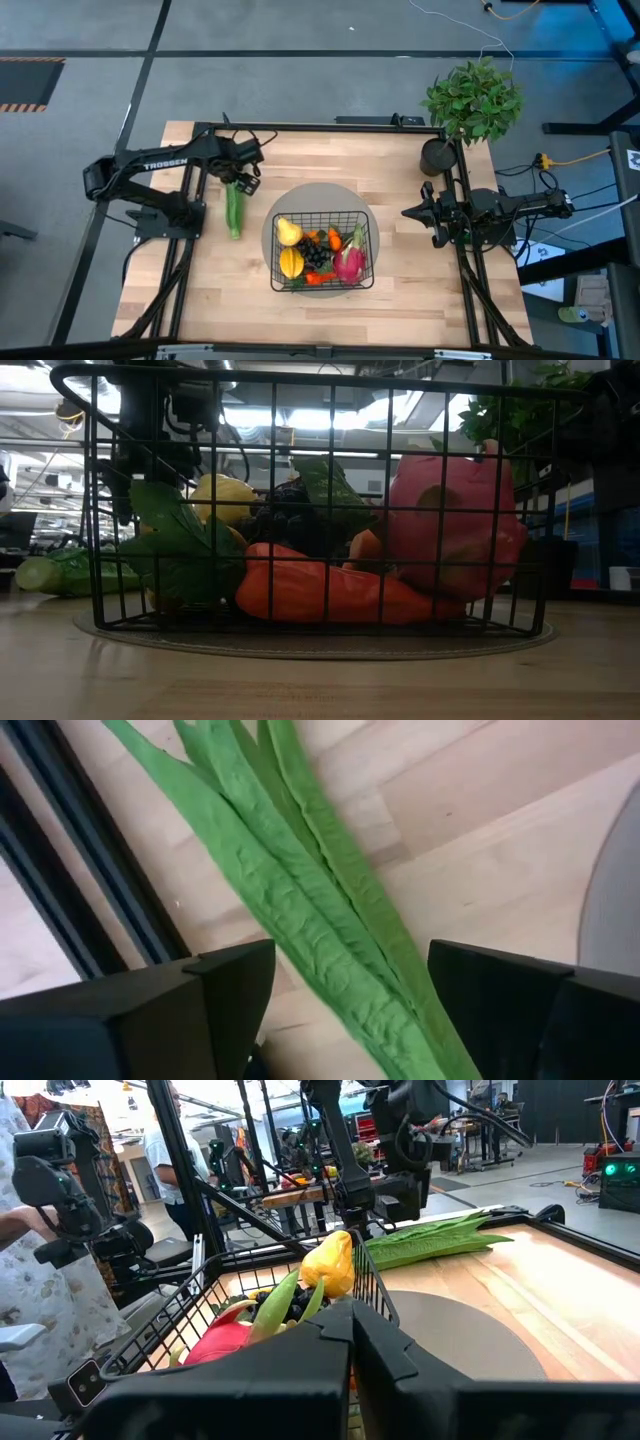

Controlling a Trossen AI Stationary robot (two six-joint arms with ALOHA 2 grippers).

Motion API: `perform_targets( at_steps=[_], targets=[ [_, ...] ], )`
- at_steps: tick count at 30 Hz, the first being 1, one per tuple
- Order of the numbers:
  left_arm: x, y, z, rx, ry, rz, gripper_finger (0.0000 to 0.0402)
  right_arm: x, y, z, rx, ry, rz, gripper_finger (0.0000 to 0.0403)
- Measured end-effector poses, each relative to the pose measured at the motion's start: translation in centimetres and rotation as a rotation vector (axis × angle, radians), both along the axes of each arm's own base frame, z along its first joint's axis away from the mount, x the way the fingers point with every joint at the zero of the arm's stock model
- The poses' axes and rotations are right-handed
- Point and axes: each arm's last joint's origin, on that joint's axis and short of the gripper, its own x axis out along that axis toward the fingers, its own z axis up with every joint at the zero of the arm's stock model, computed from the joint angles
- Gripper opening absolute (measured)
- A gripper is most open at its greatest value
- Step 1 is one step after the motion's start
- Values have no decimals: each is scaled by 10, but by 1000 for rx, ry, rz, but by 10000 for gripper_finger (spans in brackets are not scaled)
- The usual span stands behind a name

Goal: Build produce basket
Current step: Put the leaf lettuce into the wire basket

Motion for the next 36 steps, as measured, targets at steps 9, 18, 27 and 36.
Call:
perform_targets(
  at_steps=[9,18,27,36],
  targets=[
    [-17,20,-26,-97,-4,135,254,0,0,0,0,0,0,5],
    [-29,22,-73,-170,-142,201,254,0,0,0,0,0,0,5],
    [-32,19,-95,-150,-235,203,254,0,0,0,0,0,0,5],
    [-36,15,-99,-129,-163,159,175,0,0,0,0,0,0,5]
  ],
)
